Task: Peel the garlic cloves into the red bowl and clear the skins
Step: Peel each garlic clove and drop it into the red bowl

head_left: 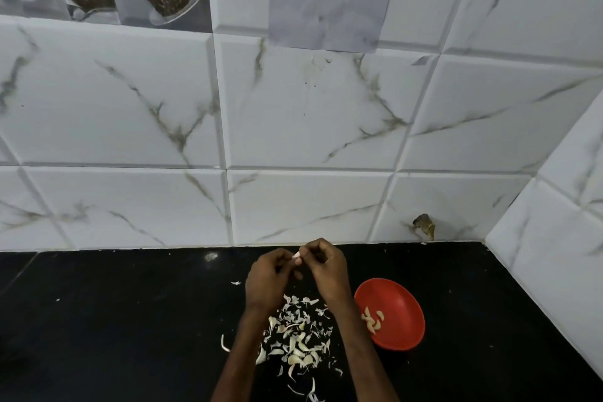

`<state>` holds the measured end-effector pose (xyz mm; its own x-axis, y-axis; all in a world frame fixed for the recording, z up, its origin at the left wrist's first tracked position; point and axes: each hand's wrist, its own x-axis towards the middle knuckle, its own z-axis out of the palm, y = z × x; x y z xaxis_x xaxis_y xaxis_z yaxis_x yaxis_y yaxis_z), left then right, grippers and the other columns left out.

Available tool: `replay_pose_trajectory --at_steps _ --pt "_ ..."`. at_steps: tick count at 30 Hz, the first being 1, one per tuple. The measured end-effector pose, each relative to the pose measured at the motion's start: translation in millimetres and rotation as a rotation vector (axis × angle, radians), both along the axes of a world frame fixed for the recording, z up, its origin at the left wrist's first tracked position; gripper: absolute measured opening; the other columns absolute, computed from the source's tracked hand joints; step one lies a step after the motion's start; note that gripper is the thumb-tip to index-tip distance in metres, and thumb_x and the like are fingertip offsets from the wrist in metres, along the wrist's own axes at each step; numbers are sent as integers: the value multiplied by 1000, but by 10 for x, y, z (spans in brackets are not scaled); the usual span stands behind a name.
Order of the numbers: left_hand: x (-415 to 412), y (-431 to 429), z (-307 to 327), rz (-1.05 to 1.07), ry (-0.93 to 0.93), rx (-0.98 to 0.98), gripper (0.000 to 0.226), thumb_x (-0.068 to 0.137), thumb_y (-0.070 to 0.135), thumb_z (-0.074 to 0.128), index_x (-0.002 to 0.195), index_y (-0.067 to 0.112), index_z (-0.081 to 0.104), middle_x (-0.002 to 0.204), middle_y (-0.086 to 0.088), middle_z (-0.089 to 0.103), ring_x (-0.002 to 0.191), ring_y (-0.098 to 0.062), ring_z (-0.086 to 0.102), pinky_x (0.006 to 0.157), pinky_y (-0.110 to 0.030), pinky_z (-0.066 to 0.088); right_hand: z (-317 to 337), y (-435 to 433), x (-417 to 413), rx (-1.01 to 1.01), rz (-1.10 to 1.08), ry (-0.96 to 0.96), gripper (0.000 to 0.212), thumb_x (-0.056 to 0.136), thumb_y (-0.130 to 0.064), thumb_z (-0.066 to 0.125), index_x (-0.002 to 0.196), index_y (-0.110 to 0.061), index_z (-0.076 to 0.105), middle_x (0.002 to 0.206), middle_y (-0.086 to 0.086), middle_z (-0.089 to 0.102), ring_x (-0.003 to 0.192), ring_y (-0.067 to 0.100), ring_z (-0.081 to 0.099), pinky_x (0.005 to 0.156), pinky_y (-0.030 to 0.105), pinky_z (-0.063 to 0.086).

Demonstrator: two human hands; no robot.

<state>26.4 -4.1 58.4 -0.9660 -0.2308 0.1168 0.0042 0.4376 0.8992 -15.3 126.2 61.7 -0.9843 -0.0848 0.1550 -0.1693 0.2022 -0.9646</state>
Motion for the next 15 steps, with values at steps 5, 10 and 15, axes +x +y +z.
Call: replay_pose_trajectory --at_steps 5,10,15 --pt "-30 58 5 -152 -1 97 28 104 27 53 79 19 62 60 4 68 51 -5 53 55 -25 39 72 -29 -24 -116 12 -51 18 94 -3 67 81 3 56 67 10 63 63 19 60 63 38 50" --pt "-3 77 39 -164 -242 575 41 108 26 42 69 18 55 52 6 39 45 -6 30 42 -18 26 79 -88 2 119 1 144 26 91 -2 67 75 -16 51 69 -7 64 60 9 64 62 35 54" --pt "12 42 121 -170 -280 692 40 107 26 43 72 18 59 54 5 44 44 -5 31 40 -17 25 82 -93 18 140 -23 208 19 93 -11 66 79 -17 55 72 -7 64 68 8 66 62 26 52"
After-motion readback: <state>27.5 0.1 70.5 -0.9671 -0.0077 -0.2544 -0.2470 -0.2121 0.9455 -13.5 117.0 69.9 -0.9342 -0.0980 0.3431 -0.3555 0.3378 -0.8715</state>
